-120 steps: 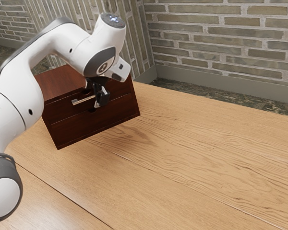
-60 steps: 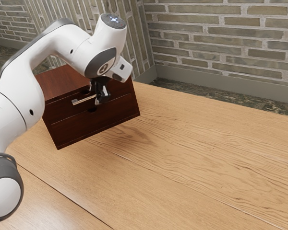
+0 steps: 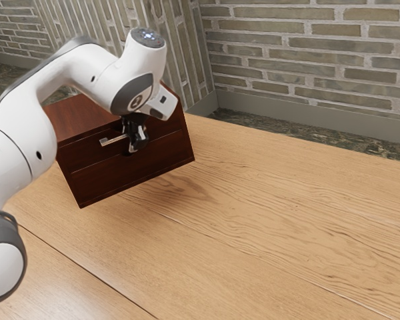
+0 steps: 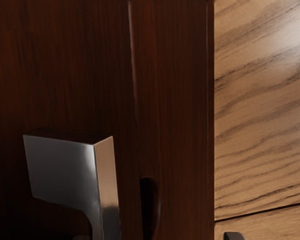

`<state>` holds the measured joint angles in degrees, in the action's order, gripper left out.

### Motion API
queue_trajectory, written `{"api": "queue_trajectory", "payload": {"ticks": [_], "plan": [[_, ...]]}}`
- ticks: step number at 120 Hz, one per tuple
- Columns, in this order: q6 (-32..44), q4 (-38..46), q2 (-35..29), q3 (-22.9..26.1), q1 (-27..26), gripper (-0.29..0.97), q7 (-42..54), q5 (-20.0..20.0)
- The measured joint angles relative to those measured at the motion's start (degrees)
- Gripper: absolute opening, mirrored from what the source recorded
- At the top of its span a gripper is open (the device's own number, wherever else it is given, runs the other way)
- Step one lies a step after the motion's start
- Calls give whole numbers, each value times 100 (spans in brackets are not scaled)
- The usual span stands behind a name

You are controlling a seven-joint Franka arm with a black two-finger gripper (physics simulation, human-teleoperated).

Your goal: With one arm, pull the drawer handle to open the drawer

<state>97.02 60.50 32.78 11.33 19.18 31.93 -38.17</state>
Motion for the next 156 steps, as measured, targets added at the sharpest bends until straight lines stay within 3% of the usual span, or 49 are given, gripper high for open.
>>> {"api": "queue_trajectory", "payload": {"ticks": [44,65,89,156], "plan": [[361,315,-210,-195,-37,33,-51,424],[416,606,-509,-199,-23,23,-97,717],[738,1577,-1205,-510,-39,24,-162,1315],[1055,2104,-1714,-545,-244,24,-271,2118]]}}
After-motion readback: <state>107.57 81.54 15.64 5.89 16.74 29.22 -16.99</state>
